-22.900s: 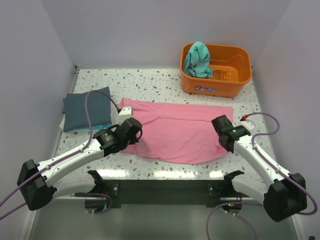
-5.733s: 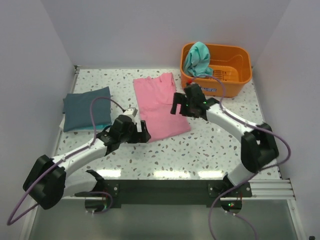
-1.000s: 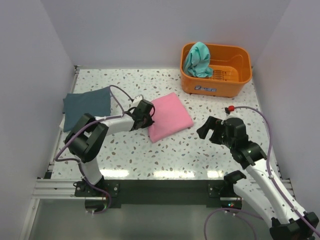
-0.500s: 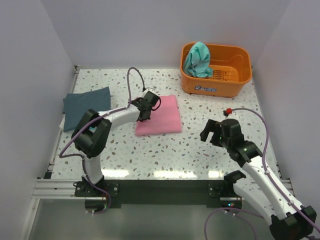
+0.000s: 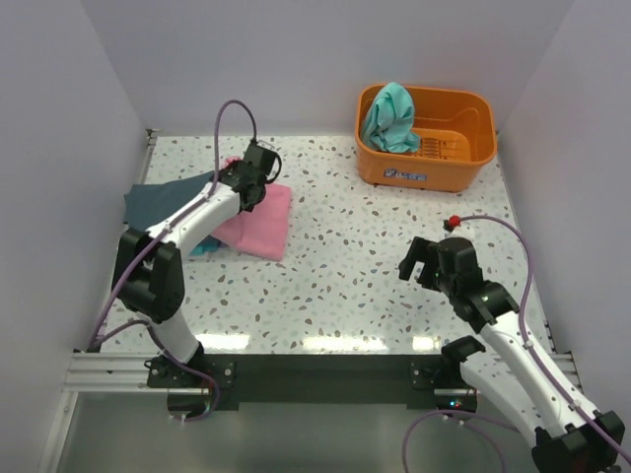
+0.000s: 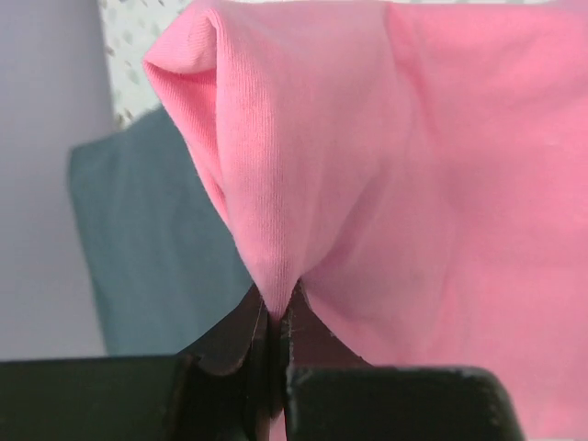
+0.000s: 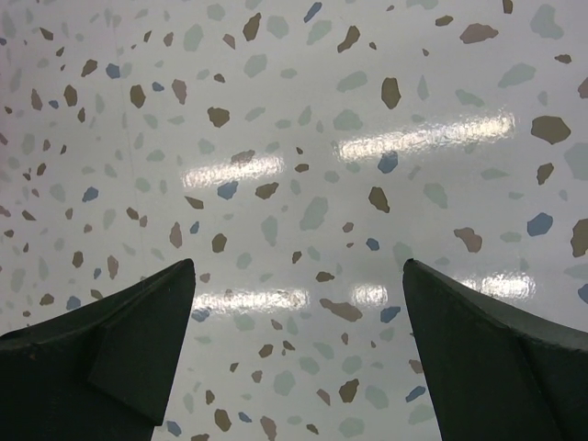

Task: Fold and stack the t-shirts
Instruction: Neatly place the folded tshirt to the corner

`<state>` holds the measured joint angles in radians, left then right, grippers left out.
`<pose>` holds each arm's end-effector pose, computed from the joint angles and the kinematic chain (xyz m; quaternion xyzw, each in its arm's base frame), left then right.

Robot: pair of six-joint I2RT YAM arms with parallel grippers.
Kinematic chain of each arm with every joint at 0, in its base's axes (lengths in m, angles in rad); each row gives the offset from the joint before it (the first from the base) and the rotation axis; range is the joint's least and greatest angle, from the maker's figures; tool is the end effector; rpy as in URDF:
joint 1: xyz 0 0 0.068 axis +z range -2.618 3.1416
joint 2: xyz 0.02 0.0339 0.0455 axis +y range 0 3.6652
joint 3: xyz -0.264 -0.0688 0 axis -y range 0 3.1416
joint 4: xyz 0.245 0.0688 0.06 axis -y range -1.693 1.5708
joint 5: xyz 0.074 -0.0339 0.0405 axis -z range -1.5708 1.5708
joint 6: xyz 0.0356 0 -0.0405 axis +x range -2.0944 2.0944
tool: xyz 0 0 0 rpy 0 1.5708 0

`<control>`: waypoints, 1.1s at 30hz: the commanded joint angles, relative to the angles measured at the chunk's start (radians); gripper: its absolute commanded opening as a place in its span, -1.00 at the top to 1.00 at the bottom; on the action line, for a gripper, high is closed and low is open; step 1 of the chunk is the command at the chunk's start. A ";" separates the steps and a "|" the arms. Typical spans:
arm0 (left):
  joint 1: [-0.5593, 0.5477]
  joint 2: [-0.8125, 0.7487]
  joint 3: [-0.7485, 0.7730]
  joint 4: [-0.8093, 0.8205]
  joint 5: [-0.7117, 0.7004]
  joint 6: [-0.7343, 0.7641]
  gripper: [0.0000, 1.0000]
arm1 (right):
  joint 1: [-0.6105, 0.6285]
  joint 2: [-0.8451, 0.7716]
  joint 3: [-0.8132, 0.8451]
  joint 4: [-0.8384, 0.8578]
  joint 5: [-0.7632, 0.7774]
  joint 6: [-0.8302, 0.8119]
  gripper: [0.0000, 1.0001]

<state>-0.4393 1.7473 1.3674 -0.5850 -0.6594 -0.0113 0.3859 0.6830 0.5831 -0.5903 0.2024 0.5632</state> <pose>0.3480 -0.1395 0.2543 0.0974 0.9030 0.2381 0.3442 0.1407 0.0494 0.2461 0.1226 0.8927 0.1125 0.4189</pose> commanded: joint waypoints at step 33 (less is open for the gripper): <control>0.359 -0.308 0.101 0.058 -0.009 0.206 1.00 | 0.002 0.133 0.024 0.017 0.098 0.027 -0.97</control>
<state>-0.1162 1.4765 1.5143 -0.6533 -0.5858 0.1932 0.3859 0.7956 0.5808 -0.5873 0.2790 0.5770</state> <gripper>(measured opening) 0.057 0.985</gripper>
